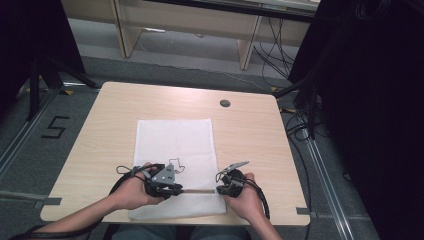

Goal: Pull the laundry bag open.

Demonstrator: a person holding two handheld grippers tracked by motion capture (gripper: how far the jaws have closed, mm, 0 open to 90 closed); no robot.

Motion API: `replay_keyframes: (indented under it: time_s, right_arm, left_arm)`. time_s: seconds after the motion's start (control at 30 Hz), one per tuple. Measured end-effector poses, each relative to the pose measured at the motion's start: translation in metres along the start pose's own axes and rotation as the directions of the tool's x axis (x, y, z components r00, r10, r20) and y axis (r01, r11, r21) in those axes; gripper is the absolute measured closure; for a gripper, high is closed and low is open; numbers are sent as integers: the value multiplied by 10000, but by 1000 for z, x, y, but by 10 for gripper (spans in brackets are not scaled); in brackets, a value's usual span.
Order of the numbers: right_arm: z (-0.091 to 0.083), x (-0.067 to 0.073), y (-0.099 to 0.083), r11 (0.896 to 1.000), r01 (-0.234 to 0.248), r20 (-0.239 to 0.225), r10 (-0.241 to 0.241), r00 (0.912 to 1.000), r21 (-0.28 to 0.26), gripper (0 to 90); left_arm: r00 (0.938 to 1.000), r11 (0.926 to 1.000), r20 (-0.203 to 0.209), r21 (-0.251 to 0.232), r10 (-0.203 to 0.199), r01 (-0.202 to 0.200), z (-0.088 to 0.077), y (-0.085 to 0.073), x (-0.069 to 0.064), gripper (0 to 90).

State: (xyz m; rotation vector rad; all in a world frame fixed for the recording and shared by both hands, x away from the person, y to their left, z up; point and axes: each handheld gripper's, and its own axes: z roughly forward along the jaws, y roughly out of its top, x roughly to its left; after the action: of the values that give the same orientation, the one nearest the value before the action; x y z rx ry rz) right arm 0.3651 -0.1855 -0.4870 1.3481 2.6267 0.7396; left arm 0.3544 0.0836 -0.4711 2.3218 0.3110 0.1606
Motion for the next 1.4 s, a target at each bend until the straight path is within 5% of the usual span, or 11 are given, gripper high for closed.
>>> replay_keyframes:
  time_s: [0.63, 0.73, 1.4]
  right_arm:
    - [1, -2, 0, 9996, 252, 25, -252, 9997, -127, 900]
    - [0, 0, 0, 10000, -9, -20, 9, 10000, 34, 900]
    - [0, 0, 0, 10000, 32, 2, -32, 10000, 35, 900]
  left_arm:
    - [9993, 9993, 89, -57, -359, 359, -4, -7, 2, 815]
    - [9991, 9990, 69, -143, -429, 430, -6, -7, 1, 815]
    - [9998, 9998, 74, 9, -203, 203, -6, -10, 3, 815]
